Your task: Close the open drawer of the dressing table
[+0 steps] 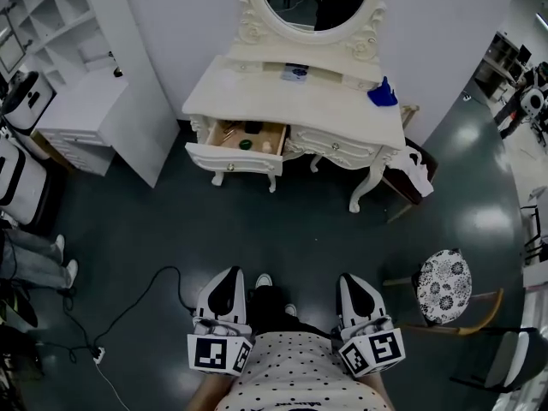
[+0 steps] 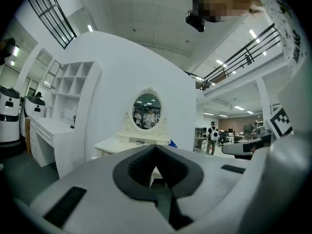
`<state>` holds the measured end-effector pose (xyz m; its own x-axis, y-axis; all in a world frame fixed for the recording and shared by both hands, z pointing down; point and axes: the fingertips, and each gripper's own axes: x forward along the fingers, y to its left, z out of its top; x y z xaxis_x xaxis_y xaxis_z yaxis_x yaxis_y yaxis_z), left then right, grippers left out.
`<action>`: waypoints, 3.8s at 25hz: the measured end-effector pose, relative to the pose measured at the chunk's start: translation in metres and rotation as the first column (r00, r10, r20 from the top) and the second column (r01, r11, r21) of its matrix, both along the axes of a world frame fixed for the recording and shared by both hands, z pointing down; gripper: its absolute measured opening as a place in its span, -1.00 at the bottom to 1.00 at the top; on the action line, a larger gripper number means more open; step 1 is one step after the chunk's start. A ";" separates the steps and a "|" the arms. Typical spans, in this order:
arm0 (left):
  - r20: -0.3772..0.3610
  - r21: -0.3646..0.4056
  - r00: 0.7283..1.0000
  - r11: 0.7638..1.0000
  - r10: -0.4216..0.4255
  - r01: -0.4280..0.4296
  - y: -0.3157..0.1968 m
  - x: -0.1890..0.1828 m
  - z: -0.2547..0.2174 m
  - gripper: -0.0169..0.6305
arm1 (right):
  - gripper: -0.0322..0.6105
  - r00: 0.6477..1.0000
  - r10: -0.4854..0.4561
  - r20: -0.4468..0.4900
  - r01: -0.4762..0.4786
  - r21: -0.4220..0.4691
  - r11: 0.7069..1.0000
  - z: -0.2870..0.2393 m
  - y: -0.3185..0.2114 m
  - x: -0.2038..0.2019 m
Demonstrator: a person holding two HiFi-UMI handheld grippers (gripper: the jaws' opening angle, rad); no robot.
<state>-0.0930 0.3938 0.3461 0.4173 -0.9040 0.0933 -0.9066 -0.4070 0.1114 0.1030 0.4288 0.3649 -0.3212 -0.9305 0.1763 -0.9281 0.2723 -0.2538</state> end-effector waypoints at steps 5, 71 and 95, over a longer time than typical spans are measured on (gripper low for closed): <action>-0.006 -0.008 1.000 1.000 0.025 -0.025 -0.024 0.003 0.003 -0.91 | -0.88 1.000 0.027 -0.011 -0.027 -0.010 1.000 0.003 -0.018 0.003; 0.061 -0.037 0.965 0.965 -0.255 0.258 -0.373 -0.040 0.019 -0.91 | -0.88 0.998 -0.047 -0.035 0.041 -0.141 0.989 0.032 -0.361 0.050; 0.068 -0.116 0.985 0.979 -0.160 0.167 -0.502 -0.085 0.047 -0.91 | -0.88 0.995 0.056 -0.088 -0.070 -0.174 0.982 0.026 -0.459 0.014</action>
<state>-0.1777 -0.1079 0.3933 0.2557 -0.9400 0.2257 -0.9661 -0.2399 0.0954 0.1169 -0.0303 0.3913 -0.2403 -0.9003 0.3630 -0.9618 0.1702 -0.2145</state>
